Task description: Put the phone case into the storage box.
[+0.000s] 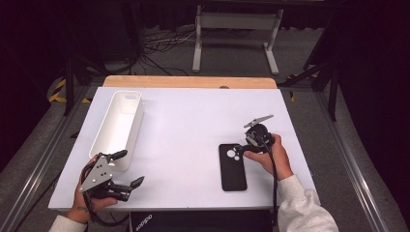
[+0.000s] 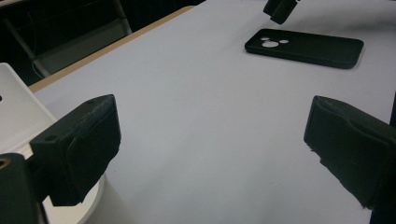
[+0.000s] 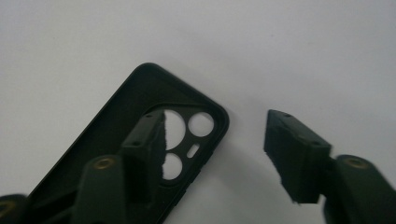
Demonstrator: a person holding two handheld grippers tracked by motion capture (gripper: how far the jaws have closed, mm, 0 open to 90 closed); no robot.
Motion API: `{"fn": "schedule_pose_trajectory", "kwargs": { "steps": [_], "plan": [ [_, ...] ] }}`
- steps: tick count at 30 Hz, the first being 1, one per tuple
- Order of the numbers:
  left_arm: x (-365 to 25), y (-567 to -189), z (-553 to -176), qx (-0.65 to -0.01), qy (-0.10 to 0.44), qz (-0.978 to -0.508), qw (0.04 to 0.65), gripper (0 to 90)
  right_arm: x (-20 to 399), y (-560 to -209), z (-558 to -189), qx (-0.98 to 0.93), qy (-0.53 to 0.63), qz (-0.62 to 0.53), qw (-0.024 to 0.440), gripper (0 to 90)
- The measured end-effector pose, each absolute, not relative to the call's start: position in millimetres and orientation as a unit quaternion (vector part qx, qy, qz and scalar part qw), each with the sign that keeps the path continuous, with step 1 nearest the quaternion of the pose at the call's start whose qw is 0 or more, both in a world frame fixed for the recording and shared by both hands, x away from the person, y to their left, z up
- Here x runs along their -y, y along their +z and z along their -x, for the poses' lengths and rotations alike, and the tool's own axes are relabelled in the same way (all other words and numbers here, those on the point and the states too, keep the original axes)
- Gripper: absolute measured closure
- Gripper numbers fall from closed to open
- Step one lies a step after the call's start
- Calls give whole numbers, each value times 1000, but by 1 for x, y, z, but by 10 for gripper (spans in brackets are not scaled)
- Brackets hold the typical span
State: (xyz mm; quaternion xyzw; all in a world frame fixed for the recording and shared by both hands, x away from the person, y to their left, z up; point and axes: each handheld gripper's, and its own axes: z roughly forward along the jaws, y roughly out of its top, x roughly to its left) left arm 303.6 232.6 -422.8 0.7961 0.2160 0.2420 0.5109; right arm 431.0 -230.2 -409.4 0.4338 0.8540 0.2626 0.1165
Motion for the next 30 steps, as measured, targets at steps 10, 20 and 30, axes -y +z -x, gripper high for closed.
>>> {"fn": "schedule_pose_trajectory", "kwargs": {
  "steps": [10,20,30],
  "plan": [
    [-232,-424,-304,-217,240,-799,508,46,232,-420,-438,-849,260,-451,94,648],
    [-229,-423,-303,-220,237,-801,504,48,232,-421,-441,-844,236,-477,65,753],
    [-223,-427,-302,-204,231,-815,491,48,230,-422,-449,-824,220,-521,42,778]
  ]
}}
